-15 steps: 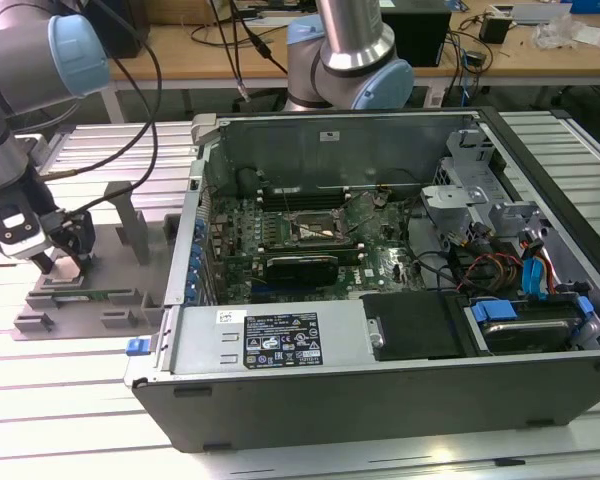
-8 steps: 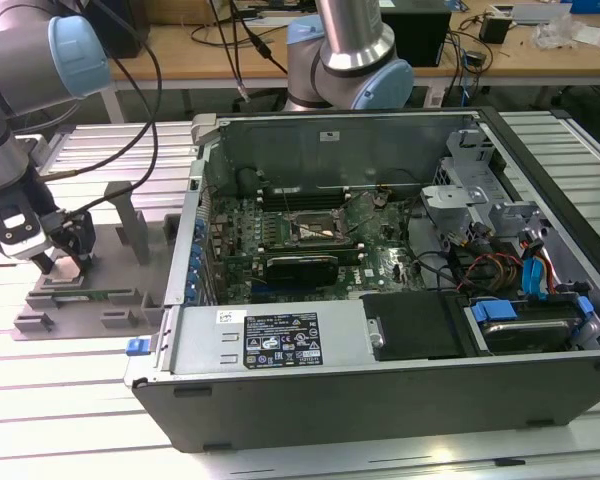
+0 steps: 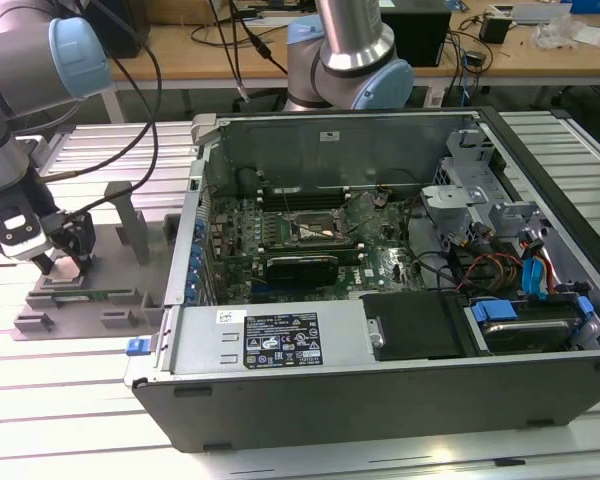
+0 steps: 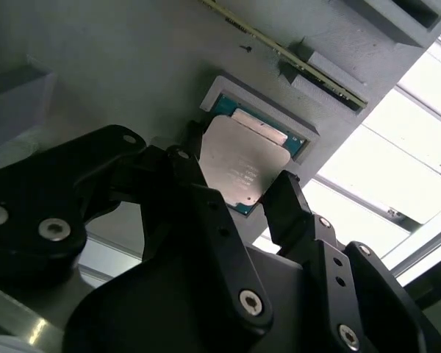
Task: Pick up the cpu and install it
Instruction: 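Pick up the cpu and move it towards the insertion slot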
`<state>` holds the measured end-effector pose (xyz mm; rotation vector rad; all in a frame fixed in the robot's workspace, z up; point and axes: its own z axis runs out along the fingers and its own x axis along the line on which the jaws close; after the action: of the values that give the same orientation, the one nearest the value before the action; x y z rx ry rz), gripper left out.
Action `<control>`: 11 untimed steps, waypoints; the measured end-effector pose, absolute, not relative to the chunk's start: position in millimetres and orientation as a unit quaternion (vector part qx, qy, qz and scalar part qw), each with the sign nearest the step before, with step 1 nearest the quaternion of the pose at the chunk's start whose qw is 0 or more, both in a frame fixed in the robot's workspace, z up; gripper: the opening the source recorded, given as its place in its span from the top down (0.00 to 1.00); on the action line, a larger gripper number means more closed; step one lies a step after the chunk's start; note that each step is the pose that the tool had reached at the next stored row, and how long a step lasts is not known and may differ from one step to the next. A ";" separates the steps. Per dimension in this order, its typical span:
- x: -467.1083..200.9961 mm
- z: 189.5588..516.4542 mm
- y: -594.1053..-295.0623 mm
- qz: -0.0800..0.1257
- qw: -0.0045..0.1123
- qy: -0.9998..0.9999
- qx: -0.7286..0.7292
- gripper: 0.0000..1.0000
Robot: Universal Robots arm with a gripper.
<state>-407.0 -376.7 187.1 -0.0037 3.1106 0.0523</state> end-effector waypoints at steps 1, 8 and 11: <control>-407.0 187.0 -376.7 0.017 0.015 1.000 -0.001 0.40; -407.0 186.6 -376.7 0.017 0.015 1.000 -0.001 0.45; -406.9 187.8 -376.6 0.017 0.016 1.000 -0.001 0.45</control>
<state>-406.9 -376.6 187.8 -0.0036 3.1098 0.0531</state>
